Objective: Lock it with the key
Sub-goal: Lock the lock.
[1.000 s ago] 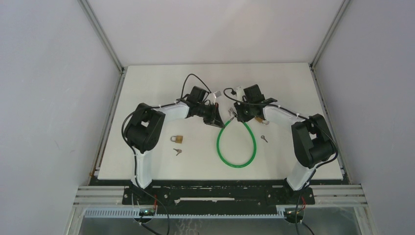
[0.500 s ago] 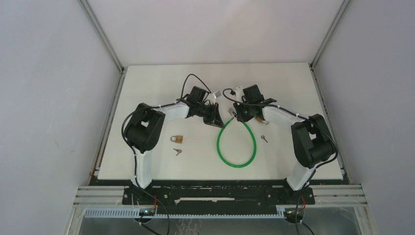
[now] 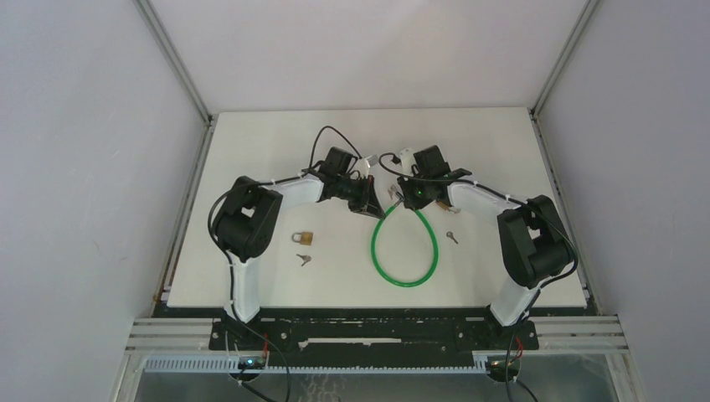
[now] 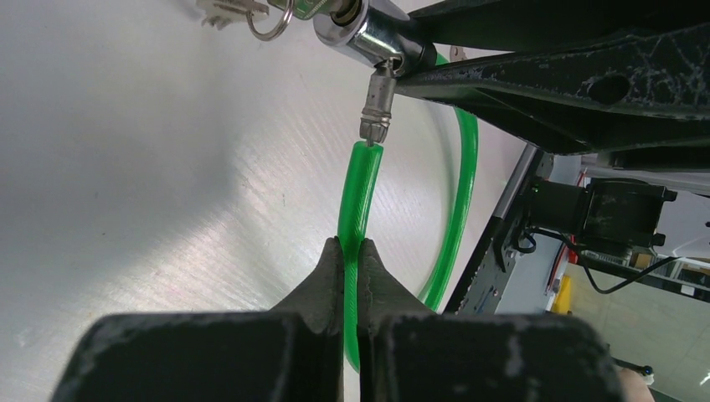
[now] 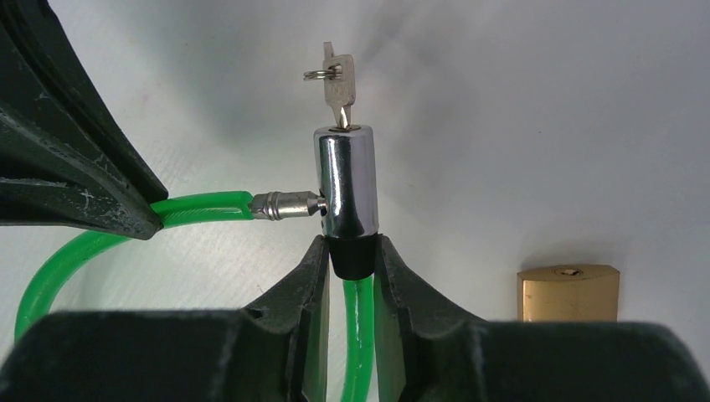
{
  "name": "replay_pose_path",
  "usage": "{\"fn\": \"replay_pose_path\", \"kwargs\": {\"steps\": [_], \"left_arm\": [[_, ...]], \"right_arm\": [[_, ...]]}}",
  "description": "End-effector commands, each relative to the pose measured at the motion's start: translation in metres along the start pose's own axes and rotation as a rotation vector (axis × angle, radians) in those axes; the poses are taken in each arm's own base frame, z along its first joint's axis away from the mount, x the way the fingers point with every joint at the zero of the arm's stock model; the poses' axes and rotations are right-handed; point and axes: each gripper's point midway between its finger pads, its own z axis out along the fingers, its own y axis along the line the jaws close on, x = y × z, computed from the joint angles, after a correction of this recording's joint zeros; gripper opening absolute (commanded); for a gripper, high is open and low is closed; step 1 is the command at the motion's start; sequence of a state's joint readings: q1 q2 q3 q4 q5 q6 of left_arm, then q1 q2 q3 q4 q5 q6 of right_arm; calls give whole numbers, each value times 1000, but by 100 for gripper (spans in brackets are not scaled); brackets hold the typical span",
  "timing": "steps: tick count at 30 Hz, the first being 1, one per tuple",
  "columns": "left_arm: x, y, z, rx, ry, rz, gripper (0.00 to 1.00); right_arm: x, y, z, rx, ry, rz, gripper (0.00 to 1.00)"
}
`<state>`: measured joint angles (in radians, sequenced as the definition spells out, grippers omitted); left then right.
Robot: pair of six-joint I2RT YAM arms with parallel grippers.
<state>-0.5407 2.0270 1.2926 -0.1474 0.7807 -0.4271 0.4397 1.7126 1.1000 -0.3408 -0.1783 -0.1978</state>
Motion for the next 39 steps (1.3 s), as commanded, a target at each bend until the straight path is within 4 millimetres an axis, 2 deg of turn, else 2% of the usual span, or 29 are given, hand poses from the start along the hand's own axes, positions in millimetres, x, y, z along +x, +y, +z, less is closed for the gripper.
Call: {"fn": "replay_pose_path", "kwargs": {"steps": [1,6,18,21,33,39], "left_arm": [[-25,-27,-9,72,-49,38,0],[-26,-26,-10,81,-46,-19,0],[-26,-38,-9,189,-62,-195,0],[-29,-39,-7,211,-72,-221,0],[-22,-8,2,134,-75,-245,0],[-22,-2,2,108,-81,-202,0]], "right_arm": [[-32,10,-11,-23,-118,-32,0],[-33,11,-10,-5,-114,-65,0],[-39,13,-11,120,-124,-160,0],[-40,18,-10,125,-127,-178,0],[-41,35,-10,38,-137,-181,0],[-36,24,-7,33,-125,-126,0]]}}
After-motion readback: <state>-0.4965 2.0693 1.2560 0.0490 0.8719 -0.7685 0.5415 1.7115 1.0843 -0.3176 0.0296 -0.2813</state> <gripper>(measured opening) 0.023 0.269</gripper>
